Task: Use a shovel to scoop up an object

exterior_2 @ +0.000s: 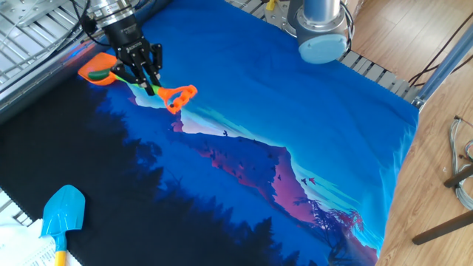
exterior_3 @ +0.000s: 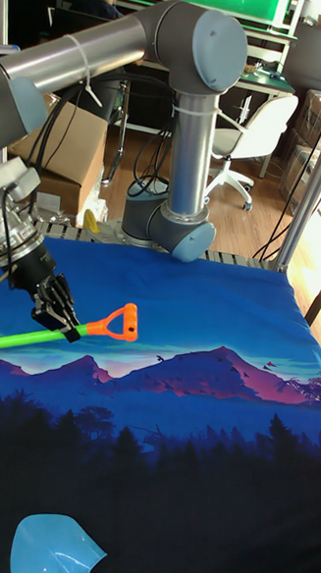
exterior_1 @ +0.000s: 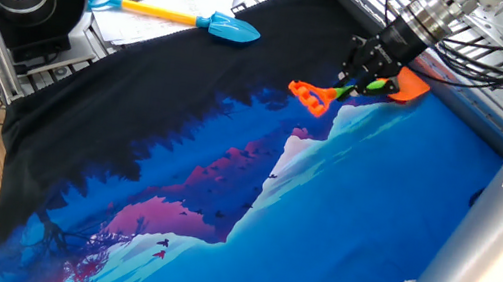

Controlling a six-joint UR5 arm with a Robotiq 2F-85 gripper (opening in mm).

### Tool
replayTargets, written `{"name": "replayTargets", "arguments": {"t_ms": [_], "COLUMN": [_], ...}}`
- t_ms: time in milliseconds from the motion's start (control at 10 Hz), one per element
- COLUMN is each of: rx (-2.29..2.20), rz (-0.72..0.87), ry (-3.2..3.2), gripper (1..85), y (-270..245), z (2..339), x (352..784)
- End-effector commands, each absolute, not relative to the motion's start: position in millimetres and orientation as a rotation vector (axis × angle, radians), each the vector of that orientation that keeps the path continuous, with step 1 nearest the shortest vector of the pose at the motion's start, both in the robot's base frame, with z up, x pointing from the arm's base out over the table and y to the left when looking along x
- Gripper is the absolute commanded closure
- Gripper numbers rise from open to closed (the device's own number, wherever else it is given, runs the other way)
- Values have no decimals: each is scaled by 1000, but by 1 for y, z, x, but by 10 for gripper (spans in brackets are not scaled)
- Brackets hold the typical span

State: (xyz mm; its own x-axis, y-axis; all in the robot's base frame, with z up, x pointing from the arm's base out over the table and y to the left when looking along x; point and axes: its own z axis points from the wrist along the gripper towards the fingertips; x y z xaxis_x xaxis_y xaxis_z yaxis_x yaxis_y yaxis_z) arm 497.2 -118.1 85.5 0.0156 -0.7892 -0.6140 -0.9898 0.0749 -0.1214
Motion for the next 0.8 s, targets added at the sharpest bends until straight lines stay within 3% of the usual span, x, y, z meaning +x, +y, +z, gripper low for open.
{"name": "replayTargets", "arguments": {"t_ms": [0, 700], "rx": [-1701, -1624], "rz": [515, 438], "ry": [1840, 2022], "gripper": [837, 837], "y": [-110, -121], "z": [96, 77], "x": [503, 514]}}
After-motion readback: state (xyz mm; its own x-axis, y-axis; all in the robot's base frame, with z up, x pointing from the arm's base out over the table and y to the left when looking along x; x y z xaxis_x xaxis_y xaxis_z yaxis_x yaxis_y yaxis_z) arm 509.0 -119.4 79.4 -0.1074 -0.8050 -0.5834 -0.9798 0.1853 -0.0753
